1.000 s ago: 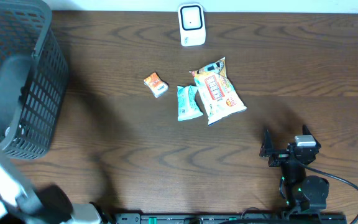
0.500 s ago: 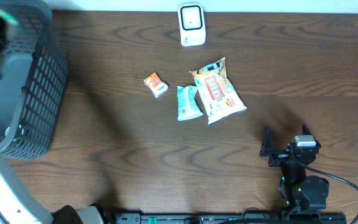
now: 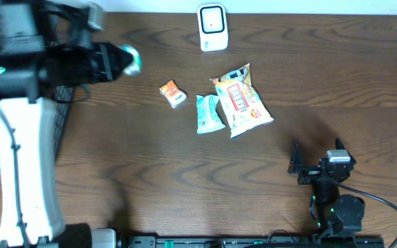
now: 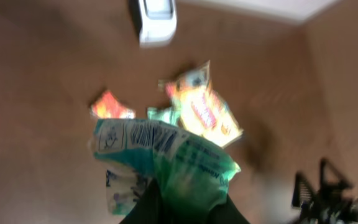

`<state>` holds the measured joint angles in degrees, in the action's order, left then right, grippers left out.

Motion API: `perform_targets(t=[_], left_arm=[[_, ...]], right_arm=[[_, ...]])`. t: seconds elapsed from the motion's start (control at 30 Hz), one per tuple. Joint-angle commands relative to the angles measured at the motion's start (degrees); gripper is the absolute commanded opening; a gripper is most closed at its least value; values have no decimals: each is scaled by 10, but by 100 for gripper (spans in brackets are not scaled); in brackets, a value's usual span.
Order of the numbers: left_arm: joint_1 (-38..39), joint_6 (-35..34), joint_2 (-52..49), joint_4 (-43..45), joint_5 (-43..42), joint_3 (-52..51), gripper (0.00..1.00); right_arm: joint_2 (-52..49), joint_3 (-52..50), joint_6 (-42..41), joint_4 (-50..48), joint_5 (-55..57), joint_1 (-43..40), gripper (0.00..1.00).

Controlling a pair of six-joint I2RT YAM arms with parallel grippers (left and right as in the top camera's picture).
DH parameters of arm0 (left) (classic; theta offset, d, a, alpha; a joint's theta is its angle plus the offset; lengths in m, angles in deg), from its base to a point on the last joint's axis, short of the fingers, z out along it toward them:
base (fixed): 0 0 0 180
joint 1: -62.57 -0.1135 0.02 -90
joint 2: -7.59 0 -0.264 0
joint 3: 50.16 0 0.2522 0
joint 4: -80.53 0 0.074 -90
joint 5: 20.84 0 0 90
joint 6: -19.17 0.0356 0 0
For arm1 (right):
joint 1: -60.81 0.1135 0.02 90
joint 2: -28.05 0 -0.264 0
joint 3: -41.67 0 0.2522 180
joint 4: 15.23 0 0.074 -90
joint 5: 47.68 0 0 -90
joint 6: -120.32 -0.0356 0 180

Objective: Scan the item barcode
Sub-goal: 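Carry the tissue packet with the left gripper under the scanner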

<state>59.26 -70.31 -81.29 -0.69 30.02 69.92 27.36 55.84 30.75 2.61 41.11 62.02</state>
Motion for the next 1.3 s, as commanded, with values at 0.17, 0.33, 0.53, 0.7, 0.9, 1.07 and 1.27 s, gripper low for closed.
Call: perform_targets(t=[0.17,0.33,0.53,0.7,0.9,1.07,1.27], left_arm=[[129,-40,-101,-47,198,-12,8],[178,-73,-172,-47,242,-12,7],[213,-146,-255,-52,323,-12,8],[224,-163,-314,-52,338,-12,8],[238,-166,-379,-45,336,-12,8],[245,-194,-419,-17,336,-12,15],[247,-197,-425,21,270,-9,31]], right_arm=[[4,0,-6,3,4,-2,99],[4,0,-6,3,4,-2,99],[4,0,-6,3,4,-2,99],[4,0,-6,3,4,-2,99],[4,0,-6,3,4,-2,99],[4,0,-6,3,4,-2,99],[4,0,-6,3,4,-2,99]])
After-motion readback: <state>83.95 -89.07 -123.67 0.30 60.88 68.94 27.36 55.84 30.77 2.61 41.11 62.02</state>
